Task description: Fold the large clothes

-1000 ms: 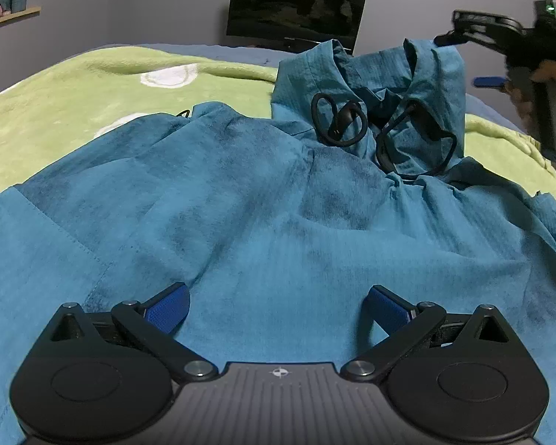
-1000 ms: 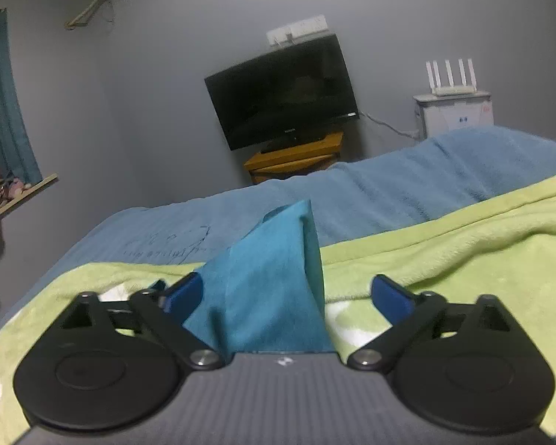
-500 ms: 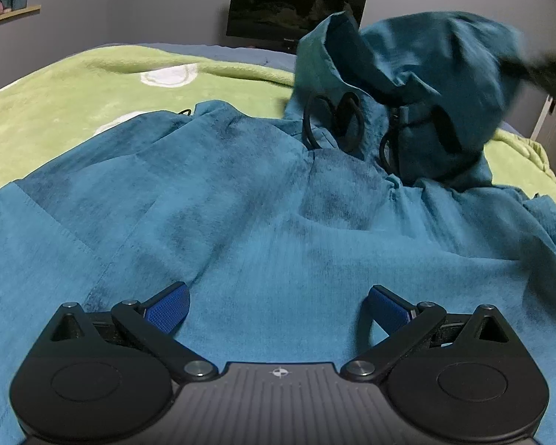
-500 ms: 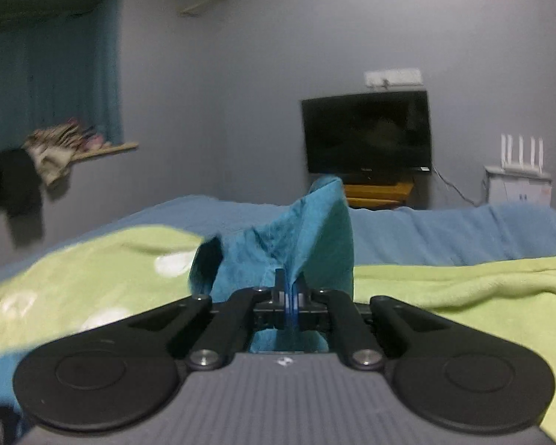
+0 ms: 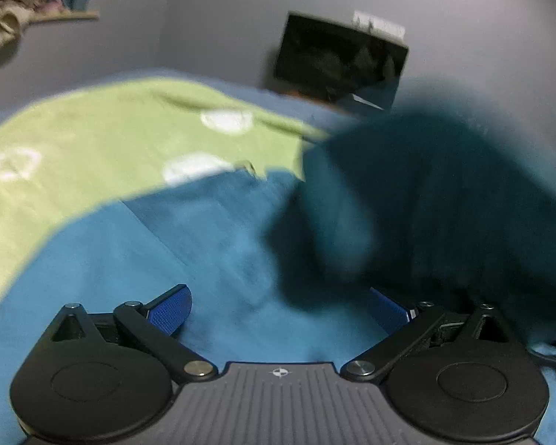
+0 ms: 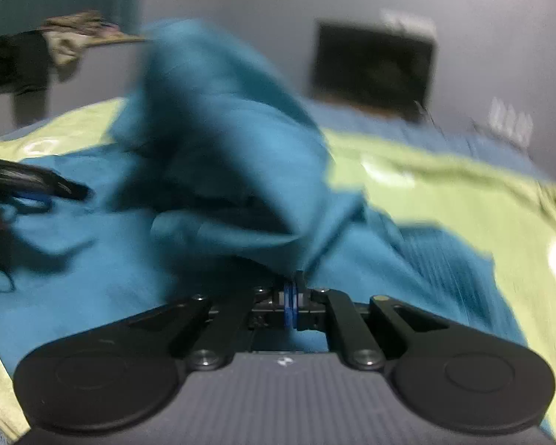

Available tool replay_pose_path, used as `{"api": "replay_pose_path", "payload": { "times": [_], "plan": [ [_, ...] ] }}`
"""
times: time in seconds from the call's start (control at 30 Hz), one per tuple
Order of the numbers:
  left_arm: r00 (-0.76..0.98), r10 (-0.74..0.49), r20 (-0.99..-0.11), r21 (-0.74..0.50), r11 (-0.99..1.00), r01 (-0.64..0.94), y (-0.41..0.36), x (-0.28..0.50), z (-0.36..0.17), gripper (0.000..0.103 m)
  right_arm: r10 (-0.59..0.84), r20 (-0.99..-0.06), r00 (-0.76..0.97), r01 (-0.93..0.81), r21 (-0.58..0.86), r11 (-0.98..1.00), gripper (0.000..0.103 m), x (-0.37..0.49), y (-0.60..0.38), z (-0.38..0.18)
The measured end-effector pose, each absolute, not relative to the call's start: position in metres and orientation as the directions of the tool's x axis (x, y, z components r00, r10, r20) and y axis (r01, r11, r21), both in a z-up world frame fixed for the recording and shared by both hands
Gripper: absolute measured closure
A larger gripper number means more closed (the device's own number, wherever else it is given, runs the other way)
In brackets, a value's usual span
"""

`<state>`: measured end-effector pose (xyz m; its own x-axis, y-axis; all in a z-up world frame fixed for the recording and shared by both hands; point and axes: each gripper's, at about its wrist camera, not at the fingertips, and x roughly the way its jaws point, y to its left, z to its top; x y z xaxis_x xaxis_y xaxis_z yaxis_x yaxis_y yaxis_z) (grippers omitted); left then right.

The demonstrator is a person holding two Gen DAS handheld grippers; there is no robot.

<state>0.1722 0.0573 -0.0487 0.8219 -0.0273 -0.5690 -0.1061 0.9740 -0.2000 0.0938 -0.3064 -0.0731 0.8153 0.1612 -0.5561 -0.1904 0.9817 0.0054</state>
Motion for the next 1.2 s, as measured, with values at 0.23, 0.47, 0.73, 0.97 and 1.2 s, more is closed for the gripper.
{"api": "replay_pose_path", "payload": {
  "times": [0.23, 0.47, 0.73, 0.97, 1.2],
  "plan": [
    [0.870, 0.036, -0.491, -0.280, 0.940, -0.196, 0.080, 0.155, -0.026, 0.001, 0.102, -0.436, 0.894, -0.054, 0.121, 0.991, 0.056, 0.077, -0.331, -0.046],
    [0.929, 0.018, -0.368, -0.229, 0.967, -0.110, 0.061, 0.178, 0.026, 0.001, 0.242, -0.365, 0.899, -0.159, 0.243, 0.957, 0.045, 0.085, -0.305, -0.030],
    [0.816, -0.148, -0.559, -0.067, 0.989, 0.134, 0.013, 0.236, 0.007, 0.002, 0.251, -0.549, 0.797, -0.250, 0.079, 0.965, 0.045, 0.117, -0.258, -0.065],
    [0.617, -0.086, -0.783, 0.021, 0.986, 0.165, 0.009, 0.247, -0.081, 0.002, 0.259, -0.587, 0.767, -0.252, 0.097, 0.963, 0.041, 0.116, -0.265, -0.073],
    [0.678, -0.120, -0.725, -0.005, 0.986, 0.169, 0.022, 0.234, -0.056, 0.005, 0.243, -0.475, 0.846, -0.174, 0.186, 0.967, 0.032, 0.116, -0.313, -0.050]
  ]
}}
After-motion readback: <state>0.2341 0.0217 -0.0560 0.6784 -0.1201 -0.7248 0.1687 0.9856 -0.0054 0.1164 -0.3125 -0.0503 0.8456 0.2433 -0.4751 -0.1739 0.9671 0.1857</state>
